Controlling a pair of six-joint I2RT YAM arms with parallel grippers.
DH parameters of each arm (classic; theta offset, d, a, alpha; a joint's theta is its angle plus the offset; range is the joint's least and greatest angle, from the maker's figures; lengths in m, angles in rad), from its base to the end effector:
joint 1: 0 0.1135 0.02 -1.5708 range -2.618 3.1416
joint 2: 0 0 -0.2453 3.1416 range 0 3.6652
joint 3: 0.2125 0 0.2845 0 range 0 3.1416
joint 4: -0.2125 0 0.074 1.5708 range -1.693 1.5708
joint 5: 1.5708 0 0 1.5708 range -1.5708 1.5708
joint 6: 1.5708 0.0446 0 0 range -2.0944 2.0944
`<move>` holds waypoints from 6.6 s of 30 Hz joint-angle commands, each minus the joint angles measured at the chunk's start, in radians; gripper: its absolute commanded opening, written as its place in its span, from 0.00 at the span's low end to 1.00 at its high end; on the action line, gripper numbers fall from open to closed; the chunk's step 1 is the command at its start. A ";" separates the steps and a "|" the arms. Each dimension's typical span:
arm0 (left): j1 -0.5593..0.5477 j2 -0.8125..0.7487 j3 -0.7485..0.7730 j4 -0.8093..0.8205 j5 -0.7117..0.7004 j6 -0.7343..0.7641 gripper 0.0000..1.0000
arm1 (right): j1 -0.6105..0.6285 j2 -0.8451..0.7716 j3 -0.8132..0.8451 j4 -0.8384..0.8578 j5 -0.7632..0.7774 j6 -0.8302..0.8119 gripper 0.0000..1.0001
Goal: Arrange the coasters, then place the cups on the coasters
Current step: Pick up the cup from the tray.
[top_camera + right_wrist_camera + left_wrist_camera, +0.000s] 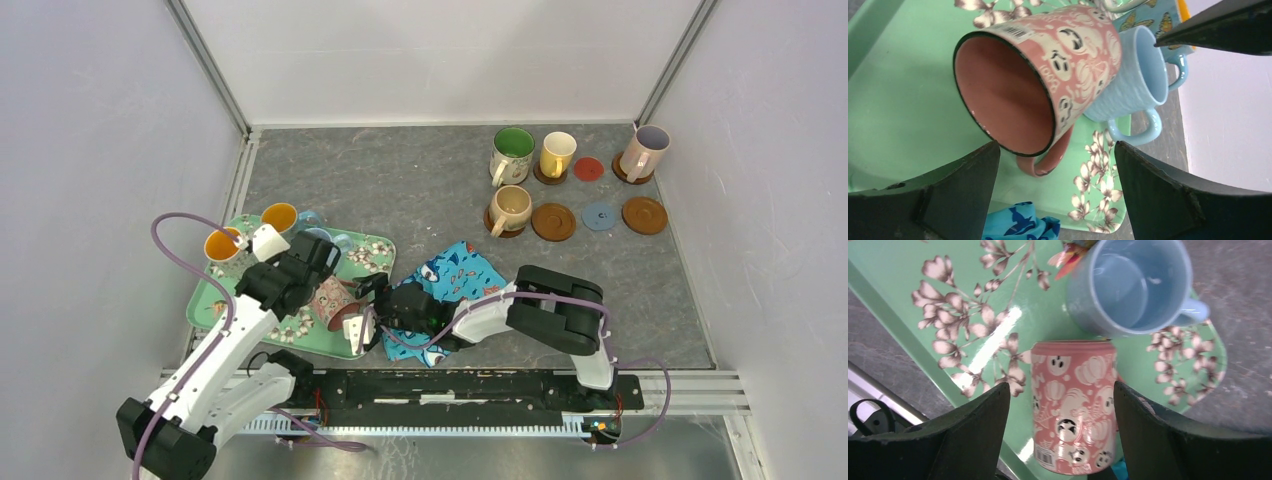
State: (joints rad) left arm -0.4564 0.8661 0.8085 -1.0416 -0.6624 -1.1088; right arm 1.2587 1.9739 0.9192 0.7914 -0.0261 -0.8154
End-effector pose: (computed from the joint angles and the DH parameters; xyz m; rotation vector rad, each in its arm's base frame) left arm 0.1842 -0.0599 0.2470 -0.9363 2.1624 0.1747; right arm 0.1279 0.4002 0.0960 -1.5994 0.9238 0.3346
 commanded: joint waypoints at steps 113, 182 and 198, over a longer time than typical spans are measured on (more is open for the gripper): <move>0.179 -0.116 -0.130 -0.142 0.310 -0.242 0.45 | -0.281 0.154 0.654 -0.842 -0.228 0.837 0.86; 0.250 0.119 0.094 0.059 0.558 -0.123 0.91 | 0.042 -0.175 0.279 -0.433 0.668 0.482 0.00; 0.289 0.207 0.047 0.122 0.761 -0.091 0.87 | 0.192 -0.081 0.284 -0.179 0.919 0.134 0.00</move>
State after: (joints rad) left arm -0.1696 1.0733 0.8845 -0.9588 0.0219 -1.1992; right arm 1.4082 1.8687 1.1625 0.3912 0.7620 -0.5171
